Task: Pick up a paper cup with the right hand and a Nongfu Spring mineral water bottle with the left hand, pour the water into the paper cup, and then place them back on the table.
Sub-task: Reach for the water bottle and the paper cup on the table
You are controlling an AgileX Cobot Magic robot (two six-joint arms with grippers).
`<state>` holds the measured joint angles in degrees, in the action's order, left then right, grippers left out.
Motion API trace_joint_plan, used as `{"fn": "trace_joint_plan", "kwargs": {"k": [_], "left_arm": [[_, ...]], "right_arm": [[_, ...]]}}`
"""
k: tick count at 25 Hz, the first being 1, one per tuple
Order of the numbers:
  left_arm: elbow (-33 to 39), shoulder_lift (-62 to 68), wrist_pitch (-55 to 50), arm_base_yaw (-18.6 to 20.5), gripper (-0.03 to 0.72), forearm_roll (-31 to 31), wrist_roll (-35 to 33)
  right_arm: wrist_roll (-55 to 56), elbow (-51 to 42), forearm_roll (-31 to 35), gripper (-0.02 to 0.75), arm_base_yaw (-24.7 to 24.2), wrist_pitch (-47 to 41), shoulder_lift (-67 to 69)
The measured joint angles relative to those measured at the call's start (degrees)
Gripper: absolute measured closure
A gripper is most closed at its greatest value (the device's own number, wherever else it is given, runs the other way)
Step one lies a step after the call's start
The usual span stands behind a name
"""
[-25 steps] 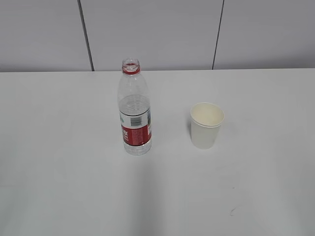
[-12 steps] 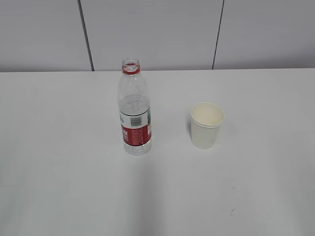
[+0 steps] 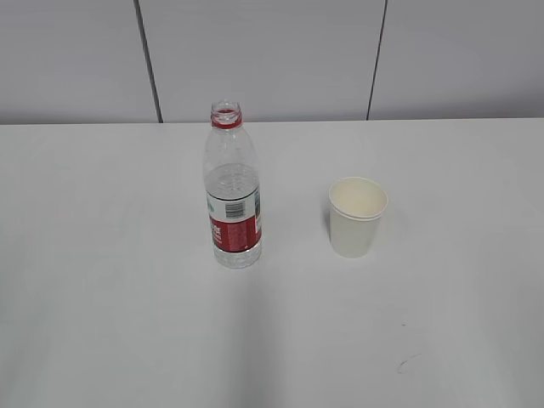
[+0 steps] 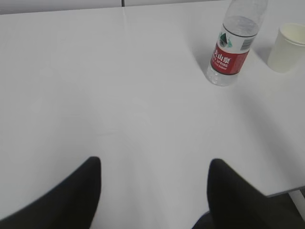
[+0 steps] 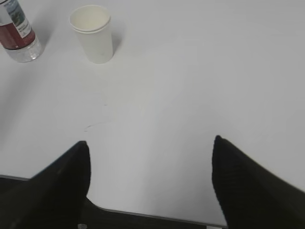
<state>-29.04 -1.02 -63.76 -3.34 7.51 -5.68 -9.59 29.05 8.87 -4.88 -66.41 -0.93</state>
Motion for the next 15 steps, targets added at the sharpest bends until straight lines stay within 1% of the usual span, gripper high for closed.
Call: {"fn": "trace_joint_plan", "kwargs": {"k": [6,11,15], "left_arm": [[-0.6,0.0,1.2,0.0,0.249,0.1,0.0],[-1.0,0.0,9.3,0.0,0.249,0.2,-1.9],[-1.0,0.0,15.7,0.0,0.249,0.2,-2.8]], "right_arm": [[-0.7,-0.1,0.4,0.148,0.0,0.4,0.0],[-1.2,0.4,0.4,0.147,0.0,2.7,0.0],[-2.1,0.4,0.4,0.147,0.0,8.7,0.0]]}}
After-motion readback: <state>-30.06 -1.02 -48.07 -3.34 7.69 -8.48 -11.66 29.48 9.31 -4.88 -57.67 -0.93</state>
